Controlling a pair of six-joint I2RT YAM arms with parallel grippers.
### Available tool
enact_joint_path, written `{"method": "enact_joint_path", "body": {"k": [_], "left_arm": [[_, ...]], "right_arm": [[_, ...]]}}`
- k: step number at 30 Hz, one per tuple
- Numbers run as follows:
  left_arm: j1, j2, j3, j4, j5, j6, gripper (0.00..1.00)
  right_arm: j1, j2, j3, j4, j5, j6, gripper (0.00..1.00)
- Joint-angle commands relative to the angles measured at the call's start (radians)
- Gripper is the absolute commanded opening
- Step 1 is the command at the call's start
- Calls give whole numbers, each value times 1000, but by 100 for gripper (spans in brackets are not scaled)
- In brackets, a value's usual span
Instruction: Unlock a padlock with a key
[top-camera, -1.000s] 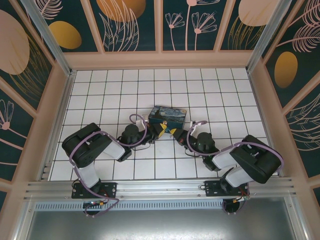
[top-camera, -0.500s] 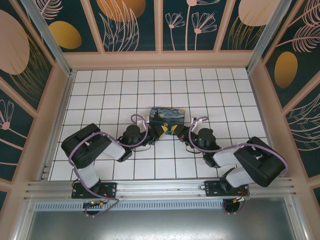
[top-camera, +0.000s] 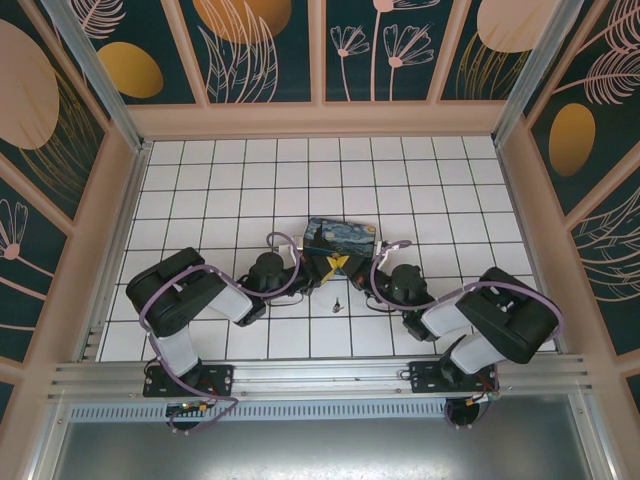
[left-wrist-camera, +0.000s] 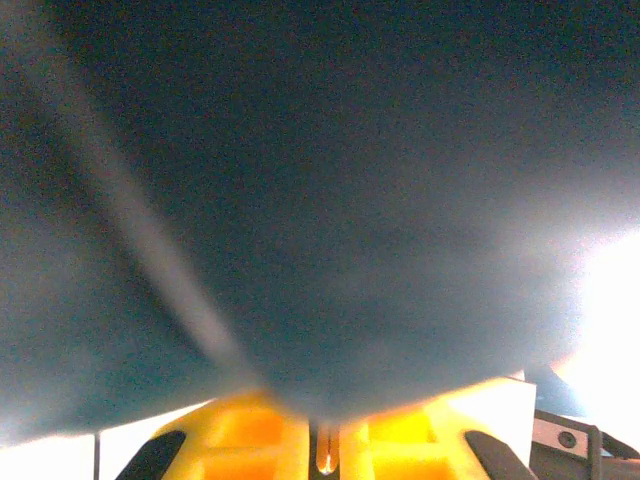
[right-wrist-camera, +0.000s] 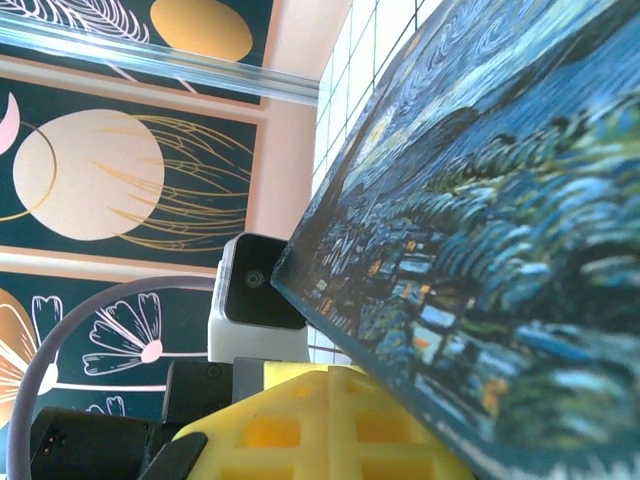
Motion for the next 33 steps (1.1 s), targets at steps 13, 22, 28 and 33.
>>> {"method": "enact_joint_path", "body": {"k": [13,22,28,33], "left_arm": [[39,125,109,-131,-79,166,0],[55,33,75,-223,-96,232,66],[95,-164,21,-387,-138,302,86],[119,-310,17,-577,-202,376,96]], "right_arm": [[49,-352,113,-829,59,-197,30],[208,-199,325,-1167,243,-261,59],[280,-67,451,-1327,344,-269,58],[316,46,545,-1428,391,-271,54]]}}
